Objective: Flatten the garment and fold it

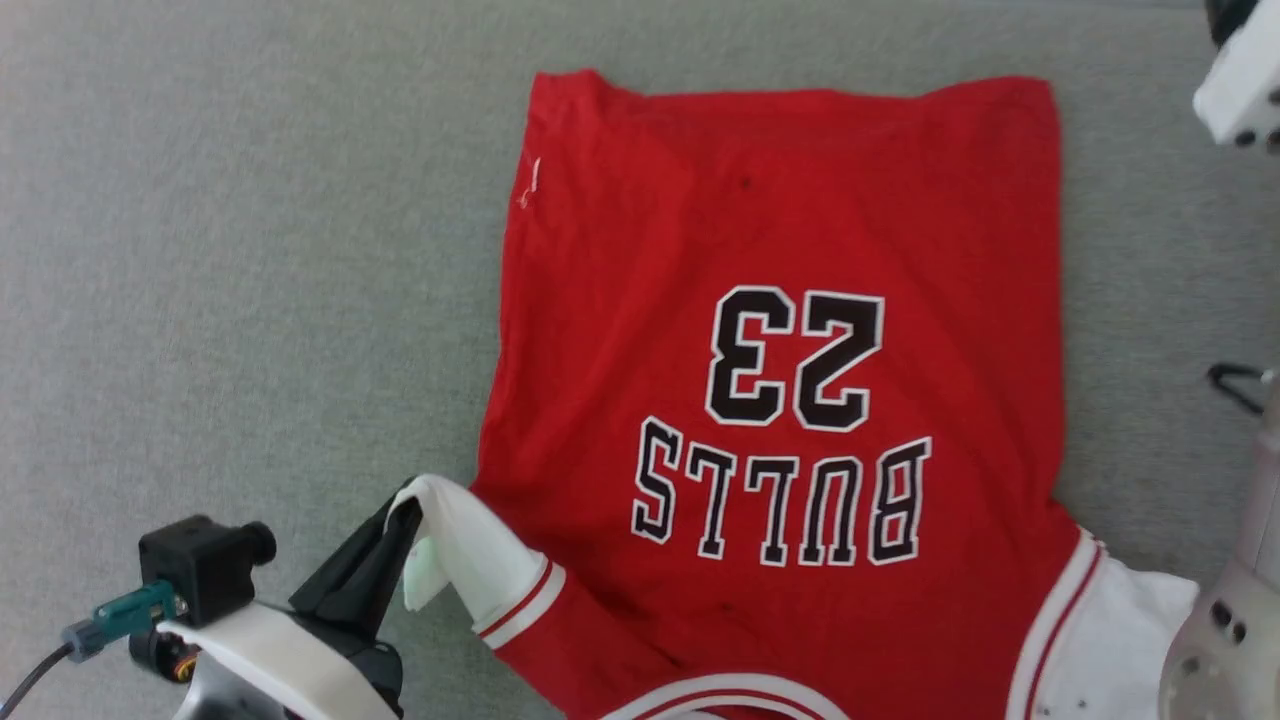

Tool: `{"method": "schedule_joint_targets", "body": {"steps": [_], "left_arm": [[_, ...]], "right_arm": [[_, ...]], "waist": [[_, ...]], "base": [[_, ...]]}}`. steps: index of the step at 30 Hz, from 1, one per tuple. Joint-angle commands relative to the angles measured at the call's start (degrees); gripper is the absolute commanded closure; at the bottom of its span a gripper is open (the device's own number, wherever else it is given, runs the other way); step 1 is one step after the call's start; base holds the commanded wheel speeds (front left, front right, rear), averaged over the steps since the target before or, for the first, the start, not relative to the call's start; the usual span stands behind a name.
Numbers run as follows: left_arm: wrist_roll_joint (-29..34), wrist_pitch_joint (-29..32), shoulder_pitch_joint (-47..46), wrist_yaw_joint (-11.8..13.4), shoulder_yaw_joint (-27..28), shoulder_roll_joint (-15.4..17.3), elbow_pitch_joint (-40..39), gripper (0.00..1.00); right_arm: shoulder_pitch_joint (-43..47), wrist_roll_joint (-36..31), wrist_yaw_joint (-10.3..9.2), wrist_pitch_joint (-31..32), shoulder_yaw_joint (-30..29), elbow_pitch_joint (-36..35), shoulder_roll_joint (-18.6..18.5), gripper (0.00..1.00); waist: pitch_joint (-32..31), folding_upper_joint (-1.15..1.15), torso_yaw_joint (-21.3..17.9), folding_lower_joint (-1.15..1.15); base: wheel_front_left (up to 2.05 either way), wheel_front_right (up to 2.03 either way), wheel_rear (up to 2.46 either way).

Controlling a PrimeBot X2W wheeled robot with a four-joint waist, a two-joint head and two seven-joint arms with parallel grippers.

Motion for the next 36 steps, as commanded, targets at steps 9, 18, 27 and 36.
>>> {"method": "schedule_joint_targets", "body": {"steps": [9,18,27,36], "left_arm": [[1.4,-1.23,-4.99,-2.38,-1.72,-1.55,2.39,1.0],[2.28,-1.39,-7.25,-3.1,-2.82,-2.0,2.25,1.0],[1.77,-1.53,-7.77,-3.25,-2.8,-2.06,3.37,1.0],[2.38,-1.52,-5.89,-1.42,-2.32,-1.31,3.07,1.0]], "right_arm": [[-5.27,-10.44,-0.03,2.31,-3.37,12.36,-1.76,0.0],[-3.35,-18.39,-0.03,6.27,-12.25,18.65,0.18,0.0],[-2.91,-18.31,-0.03,7.24,-14.72,20.14,0.85,1.0],[-2.67,-12.57,-0.03,-1.3,-12.42,19.58,0.86,1.0]], "waist": [[7.58,0.0,5.6,-0.01],[9.74,0.0,7.57,-0.01],[8.57,0.0,7.33,-0.01],[1.93,0.0,4.07,-0.01]], "base": [[0.0,0.0,0.0],[0.0,0.0,0.0],[0.0,0.0,0.0],[0.0,0.0,0.0]]}}
